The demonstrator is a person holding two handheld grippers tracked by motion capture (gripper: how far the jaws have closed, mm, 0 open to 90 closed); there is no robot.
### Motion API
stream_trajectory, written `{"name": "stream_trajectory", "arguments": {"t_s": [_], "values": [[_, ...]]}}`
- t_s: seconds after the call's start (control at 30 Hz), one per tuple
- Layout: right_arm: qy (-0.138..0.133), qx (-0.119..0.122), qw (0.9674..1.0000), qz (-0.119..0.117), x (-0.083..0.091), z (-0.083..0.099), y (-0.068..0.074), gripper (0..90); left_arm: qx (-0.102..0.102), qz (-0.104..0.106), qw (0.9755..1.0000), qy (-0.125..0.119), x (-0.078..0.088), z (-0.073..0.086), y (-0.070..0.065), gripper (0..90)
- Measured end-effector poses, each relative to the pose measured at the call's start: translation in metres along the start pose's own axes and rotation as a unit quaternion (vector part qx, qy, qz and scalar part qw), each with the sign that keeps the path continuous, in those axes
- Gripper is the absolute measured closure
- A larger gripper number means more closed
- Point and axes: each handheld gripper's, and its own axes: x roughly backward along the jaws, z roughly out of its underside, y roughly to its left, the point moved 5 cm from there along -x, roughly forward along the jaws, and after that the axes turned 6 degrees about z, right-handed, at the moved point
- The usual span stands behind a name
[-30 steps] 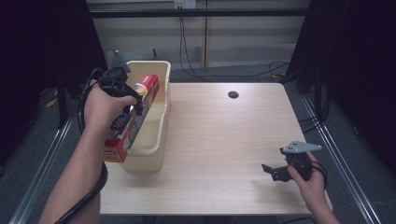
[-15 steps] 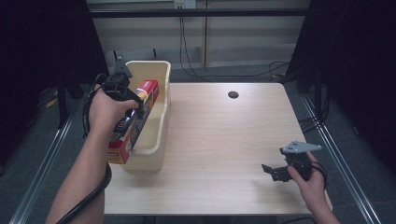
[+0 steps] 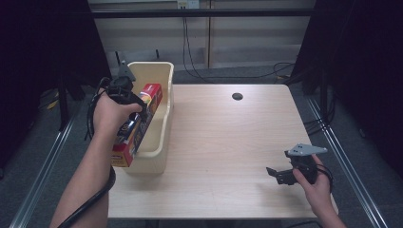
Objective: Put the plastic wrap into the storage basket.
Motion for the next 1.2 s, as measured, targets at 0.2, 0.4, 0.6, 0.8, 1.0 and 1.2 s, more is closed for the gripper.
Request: {"name": "stream_trajectory", "arguments": {"t_s": [0.2, 0.4, 0.6, 0.8, 1.0, 1.2], "values": [[0.002, -0.002, 1.0000, -0.001, 0.000, 0.000, 0.001, 2.8, -0.001, 0.003, 1.0000, 0.006, -0.003, -0.001, 0.001, 41.3], [0.001, 0.000, 1.0000, -0.001, 0.000, 0.000, 0.000, 2.8, 0.001, 0.003, 1.0000, 0.005, -0.004, 0.001, 0.002, 41.3], [-0.001, 0.001, 1.0000, 0.000, 0.000, 0.000, 0.000, 2.8, 0.003, 0.001, 0.9999, 0.010, -0.004, 0.003, 0.004, 41.3], [0.001, 0.001, 1.0000, 0.001, 0.000, 0.000, 0.000, 2.8, 0.001, 0.001, 0.9999, 0.011, -0.004, 0.004, 0.005, 41.2], [-0.001, -0.001, 1.0000, -0.001, 0.000, 0.000, 0.001, 2.8, 0.007, 0.000, 0.9999, 0.010, -0.010, 0.004, 0.006, 41.2], [0.000, -0.001, 1.0000, -0.001, 0.000, 0.000, 0.000, 2.9, 0.010, 0.000, 0.9998, 0.015, -0.017, 0.002, 0.007, 41.2]]}}
